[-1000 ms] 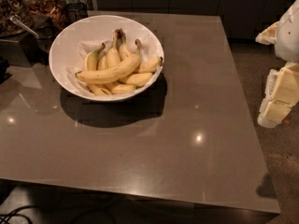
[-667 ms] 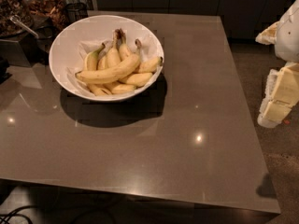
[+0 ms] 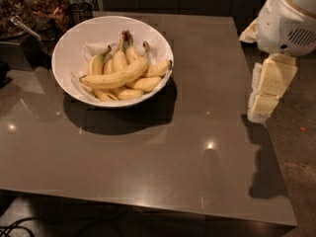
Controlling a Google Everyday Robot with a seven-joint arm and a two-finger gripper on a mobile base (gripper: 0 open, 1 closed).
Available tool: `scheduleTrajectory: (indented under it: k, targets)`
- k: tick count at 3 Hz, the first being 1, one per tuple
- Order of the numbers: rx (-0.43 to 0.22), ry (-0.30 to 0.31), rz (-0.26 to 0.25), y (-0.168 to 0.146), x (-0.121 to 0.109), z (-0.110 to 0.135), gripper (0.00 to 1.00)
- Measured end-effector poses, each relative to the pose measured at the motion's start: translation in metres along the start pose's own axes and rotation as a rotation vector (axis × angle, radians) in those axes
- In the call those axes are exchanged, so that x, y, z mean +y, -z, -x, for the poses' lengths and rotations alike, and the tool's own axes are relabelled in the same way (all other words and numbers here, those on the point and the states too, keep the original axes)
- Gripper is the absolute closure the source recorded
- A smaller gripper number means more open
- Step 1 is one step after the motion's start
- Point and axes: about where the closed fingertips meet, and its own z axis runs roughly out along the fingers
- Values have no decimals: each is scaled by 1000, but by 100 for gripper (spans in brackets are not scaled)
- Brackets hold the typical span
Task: Pick banana from white bowl
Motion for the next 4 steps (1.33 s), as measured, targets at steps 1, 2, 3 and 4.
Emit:
scheduleTrajectory:
  k: [1, 2, 3, 4]
  targets:
    - [-4, 59, 95, -23, -15, 29, 0]
    - [-6, 129, 170, -56, -29, 61, 0]
    - [-25, 131, 143, -60, -36, 68, 0]
    - [-36, 111, 119, -60, -46, 77, 0]
